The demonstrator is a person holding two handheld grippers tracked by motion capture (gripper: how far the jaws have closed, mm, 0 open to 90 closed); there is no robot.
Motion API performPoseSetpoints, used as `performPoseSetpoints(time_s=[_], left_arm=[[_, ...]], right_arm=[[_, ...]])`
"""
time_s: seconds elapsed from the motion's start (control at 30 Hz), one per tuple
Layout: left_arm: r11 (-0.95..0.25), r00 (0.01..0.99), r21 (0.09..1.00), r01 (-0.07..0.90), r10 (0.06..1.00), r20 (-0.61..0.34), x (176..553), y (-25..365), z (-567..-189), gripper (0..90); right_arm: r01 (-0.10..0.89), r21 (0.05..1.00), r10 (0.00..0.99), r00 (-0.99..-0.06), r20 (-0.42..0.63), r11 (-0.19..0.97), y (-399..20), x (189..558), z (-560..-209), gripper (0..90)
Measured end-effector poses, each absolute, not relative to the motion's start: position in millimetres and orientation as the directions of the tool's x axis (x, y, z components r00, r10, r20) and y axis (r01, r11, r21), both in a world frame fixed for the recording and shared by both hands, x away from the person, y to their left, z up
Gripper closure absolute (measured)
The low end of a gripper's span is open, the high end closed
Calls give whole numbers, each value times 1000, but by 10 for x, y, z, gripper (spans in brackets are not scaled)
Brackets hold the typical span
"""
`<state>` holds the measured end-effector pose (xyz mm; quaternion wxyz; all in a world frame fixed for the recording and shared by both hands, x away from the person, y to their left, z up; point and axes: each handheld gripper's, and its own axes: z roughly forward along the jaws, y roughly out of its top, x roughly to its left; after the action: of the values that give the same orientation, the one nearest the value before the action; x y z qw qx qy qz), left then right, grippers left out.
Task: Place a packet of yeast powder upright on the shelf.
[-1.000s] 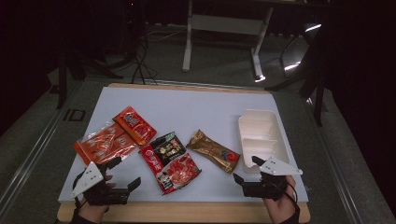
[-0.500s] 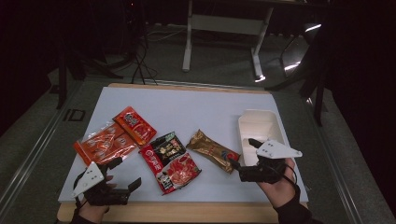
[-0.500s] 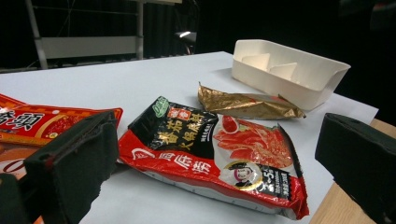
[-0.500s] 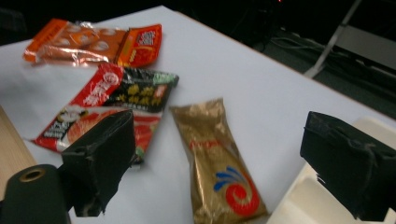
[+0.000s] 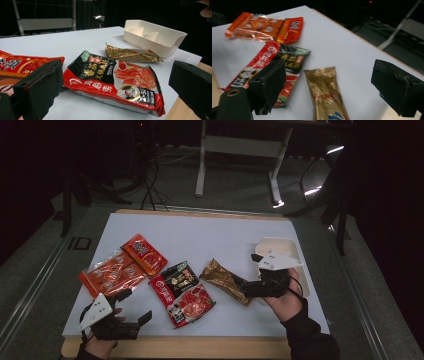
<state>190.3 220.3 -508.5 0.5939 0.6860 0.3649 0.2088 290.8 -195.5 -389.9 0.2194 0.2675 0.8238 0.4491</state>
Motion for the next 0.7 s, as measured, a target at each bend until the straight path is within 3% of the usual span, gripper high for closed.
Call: performPoseSetpoints(time_s=[0.3,0.7], left_arm=[[-28,650,966,257,745,-151,1905,2204,-5085,2],[-32,653,965,260,743,-151,1905,2202,-5084,2]], right_arm=[[293,847,649,-756,-79,444,-1748,3174,-3969,126],[367,813,668,-744,-36,453,-1547,3525,-4275,200]])
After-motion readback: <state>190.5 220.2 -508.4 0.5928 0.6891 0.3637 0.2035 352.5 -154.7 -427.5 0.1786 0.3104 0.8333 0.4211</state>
